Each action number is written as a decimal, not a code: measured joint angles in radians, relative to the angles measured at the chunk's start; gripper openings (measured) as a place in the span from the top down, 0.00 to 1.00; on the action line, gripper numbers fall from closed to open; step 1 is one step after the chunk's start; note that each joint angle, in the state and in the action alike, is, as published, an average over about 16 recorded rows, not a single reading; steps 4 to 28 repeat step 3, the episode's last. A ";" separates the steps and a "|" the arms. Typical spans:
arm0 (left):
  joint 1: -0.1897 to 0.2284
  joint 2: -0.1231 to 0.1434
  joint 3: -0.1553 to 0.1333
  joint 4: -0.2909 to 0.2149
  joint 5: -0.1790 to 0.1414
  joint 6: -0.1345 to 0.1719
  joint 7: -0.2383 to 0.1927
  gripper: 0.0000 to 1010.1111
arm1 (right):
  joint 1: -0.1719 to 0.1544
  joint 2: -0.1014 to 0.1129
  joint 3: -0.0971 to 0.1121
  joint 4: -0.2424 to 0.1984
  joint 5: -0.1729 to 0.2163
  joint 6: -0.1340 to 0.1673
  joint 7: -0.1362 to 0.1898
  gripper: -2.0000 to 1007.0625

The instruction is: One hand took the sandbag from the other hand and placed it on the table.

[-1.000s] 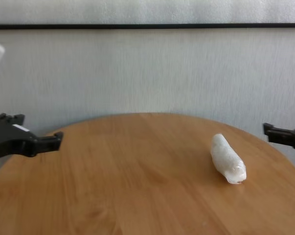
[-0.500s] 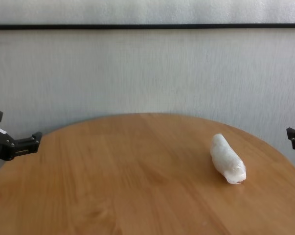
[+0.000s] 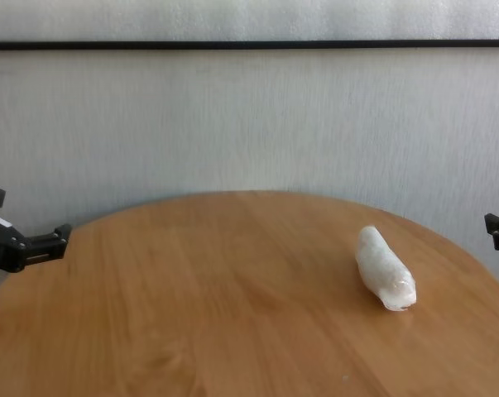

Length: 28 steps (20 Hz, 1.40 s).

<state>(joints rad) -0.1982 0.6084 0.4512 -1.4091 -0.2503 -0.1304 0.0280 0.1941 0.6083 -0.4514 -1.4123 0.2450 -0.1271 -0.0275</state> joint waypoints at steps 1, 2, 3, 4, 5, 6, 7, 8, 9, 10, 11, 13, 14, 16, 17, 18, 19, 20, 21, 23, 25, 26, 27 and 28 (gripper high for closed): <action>0.000 0.000 0.000 0.000 0.000 0.000 0.000 0.01 | 0.000 0.000 0.000 0.000 0.000 0.000 0.000 0.00; 0.000 0.000 0.000 0.000 0.000 0.001 0.000 0.01 | 0.000 0.000 0.000 0.000 0.001 0.000 0.000 0.00; 0.000 0.000 0.000 0.000 0.000 0.001 0.000 0.01 | 0.001 0.000 0.000 0.000 0.001 0.001 0.000 0.00; 0.000 0.000 0.000 0.000 0.000 0.001 0.000 0.01 | 0.001 0.000 0.000 0.000 0.001 0.001 0.000 0.00; 0.000 0.000 0.000 0.000 0.000 0.001 0.000 0.01 | 0.001 0.000 0.000 0.000 0.001 0.001 0.000 0.00; 0.000 0.000 0.000 0.000 0.000 0.001 0.000 0.01 | 0.001 0.000 0.000 0.000 0.001 0.001 0.000 0.00; 0.000 0.000 0.000 0.000 0.000 0.001 0.000 0.01 | 0.001 0.000 0.000 0.000 0.001 0.001 0.000 0.00; 0.000 0.000 0.000 0.000 0.000 0.001 0.000 0.01 | 0.001 0.000 0.000 0.000 0.001 0.001 0.000 0.00; 0.000 0.000 0.000 0.000 0.000 0.001 0.000 0.01 | 0.001 0.000 0.000 0.000 0.001 0.001 0.000 0.00; 0.000 0.000 0.000 0.000 0.000 0.001 0.000 0.01 | 0.001 0.000 0.000 0.000 0.001 0.001 0.000 0.00; 0.000 0.000 0.000 0.000 0.000 0.001 0.000 0.01 | 0.001 0.000 0.000 0.000 0.001 0.001 0.000 0.00; 0.000 0.000 0.000 0.000 0.000 0.001 0.000 0.01 | 0.001 0.000 0.000 0.000 0.001 0.001 0.000 0.00; 0.000 0.000 0.000 0.000 0.000 0.001 0.000 0.01 | 0.001 0.000 0.000 0.000 0.001 0.001 0.000 0.00; 0.000 0.000 0.000 0.000 0.000 0.001 0.000 0.01 | 0.001 0.000 0.000 0.000 0.001 0.001 0.000 0.00; 0.000 0.000 0.000 0.000 0.000 0.001 0.000 0.01 | 0.001 0.000 0.000 0.000 0.001 0.001 0.000 0.00; 0.000 0.000 0.000 0.000 0.000 0.001 0.000 0.01 | 0.001 0.000 0.000 0.000 0.001 0.001 0.000 0.00; 0.000 0.000 0.000 0.000 0.000 0.001 0.000 0.01 | 0.001 0.000 0.000 0.000 0.001 0.001 0.000 0.00; 0.000 0.000 0.000 0.000 0.000 0.001 0.000 0.01 | 0.001 0.000 0.000 0.000 0.001 0.001 0.000 0.00; 0.000 0.000 0.000 0.000 0.000 0.001 0.000 0.01 | 0.001 0.000 0.000 0.000 0.001 0.001 0.000 0.00; 0.000 0.000 0.000 0.000 0.000 0.001 0.000 0.01 | 0.001 0.000 0.000 0.000 0.001 0.001 0.000 0.00; 0.000 0.000 0.000 0.000 0.000 0.001 0.000 0.01 | 0.001 0.000 0.000 0.000 0.001 0.001 0.000 0.00; 0.000 0.000 0.000 0.000 0.000 0.001 0.000 0.01 | 0.001 0.000 0.000 0.000 0.001 0.001 0.000 0.00; 0.000 0.000 0.000 0.000 0.000 0.001 0.000 0.01 | 0.001 0.000 0.000 0.000 0.001 0.001 0.000 0.00; 0.000 0.000 0.000 0.000 0.000 0.001 0.000 0.01 | 0.001 0.000 0.000 0.000 0.001 0.001 0.000 0.00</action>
